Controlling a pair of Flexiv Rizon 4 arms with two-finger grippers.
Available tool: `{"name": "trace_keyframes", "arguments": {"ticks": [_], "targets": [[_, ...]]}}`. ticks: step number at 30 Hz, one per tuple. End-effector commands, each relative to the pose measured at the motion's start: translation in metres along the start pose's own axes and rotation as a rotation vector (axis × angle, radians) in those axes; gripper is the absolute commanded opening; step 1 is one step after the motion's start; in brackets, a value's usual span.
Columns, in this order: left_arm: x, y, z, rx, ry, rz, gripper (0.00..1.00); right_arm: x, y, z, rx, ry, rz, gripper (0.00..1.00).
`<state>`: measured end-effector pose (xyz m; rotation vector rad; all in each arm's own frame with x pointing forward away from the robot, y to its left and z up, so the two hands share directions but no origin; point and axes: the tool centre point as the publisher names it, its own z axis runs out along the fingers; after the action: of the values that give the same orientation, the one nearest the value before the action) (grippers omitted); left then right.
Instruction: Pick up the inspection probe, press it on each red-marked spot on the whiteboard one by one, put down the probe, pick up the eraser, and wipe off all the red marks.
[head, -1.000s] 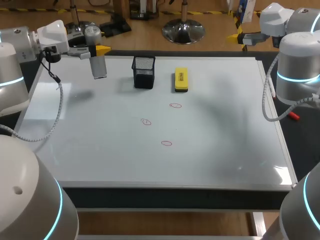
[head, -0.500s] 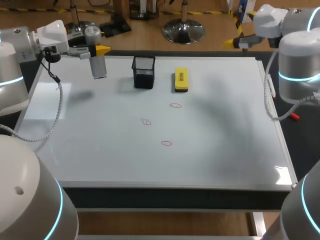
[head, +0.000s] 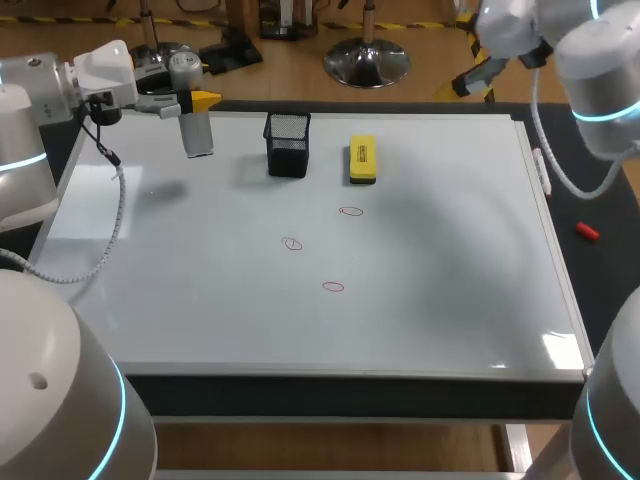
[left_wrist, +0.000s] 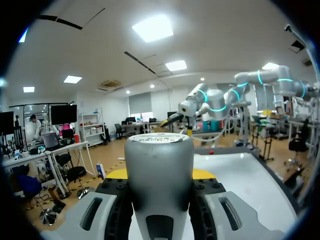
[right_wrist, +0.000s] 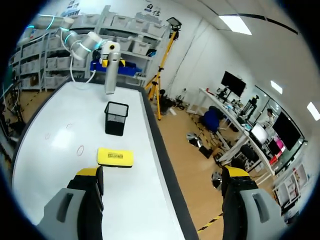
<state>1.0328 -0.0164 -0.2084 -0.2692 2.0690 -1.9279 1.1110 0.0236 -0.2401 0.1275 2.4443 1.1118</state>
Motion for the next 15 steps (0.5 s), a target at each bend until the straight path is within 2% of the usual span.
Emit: {"name": "trace_keyframes", "arguments": {"ticks": [1, 15], "targets": [[0.0, 0.0, 0.0, 0.002, -0.002, 0.002, 0.0, -0.003, 0.006, 0.017, 0.356, 0.558, -0.355, 1.0], [0.0, 0.0, 0.0, 0.002, -0.002, 0.002, 0.0, 0.015, 0.015, 0.048, 0.551, 0.834, -0.707, 1.0]]}}
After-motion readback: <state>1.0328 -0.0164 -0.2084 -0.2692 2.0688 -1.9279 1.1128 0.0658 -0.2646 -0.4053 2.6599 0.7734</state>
